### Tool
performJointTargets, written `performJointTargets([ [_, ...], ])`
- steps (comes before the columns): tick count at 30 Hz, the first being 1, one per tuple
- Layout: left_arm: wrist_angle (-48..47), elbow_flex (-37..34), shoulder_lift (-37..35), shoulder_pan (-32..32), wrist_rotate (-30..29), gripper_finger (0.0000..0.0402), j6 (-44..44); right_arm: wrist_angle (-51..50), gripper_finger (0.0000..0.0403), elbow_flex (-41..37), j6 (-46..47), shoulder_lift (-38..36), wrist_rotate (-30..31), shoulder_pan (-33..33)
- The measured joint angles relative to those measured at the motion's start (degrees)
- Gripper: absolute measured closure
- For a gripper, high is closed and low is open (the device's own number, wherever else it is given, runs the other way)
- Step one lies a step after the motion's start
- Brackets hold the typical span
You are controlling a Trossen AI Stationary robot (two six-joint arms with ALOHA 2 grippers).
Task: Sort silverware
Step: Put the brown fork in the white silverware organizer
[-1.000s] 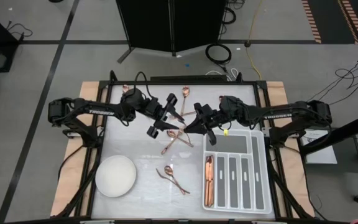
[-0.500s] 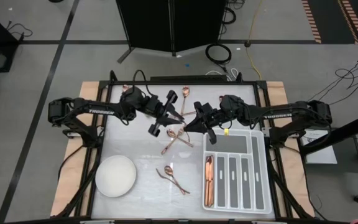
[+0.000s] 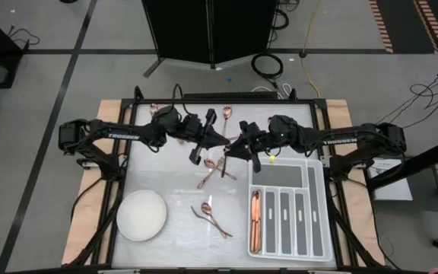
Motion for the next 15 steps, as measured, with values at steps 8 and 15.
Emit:
performJointTargets([
  [8,-5.14,-0.09,-0.73,0.56,-10.17,0.0401,5.58,-6.81,0.0293,0.11,-1.72,0.00,8.20,-0.50],
  [15,-6.94,-0.11,-1.27,1.36,-12.42,0.0401,7.55,-11.01,0.0305,0.11,-4.16,-0.02,15.26,-0.48],
])
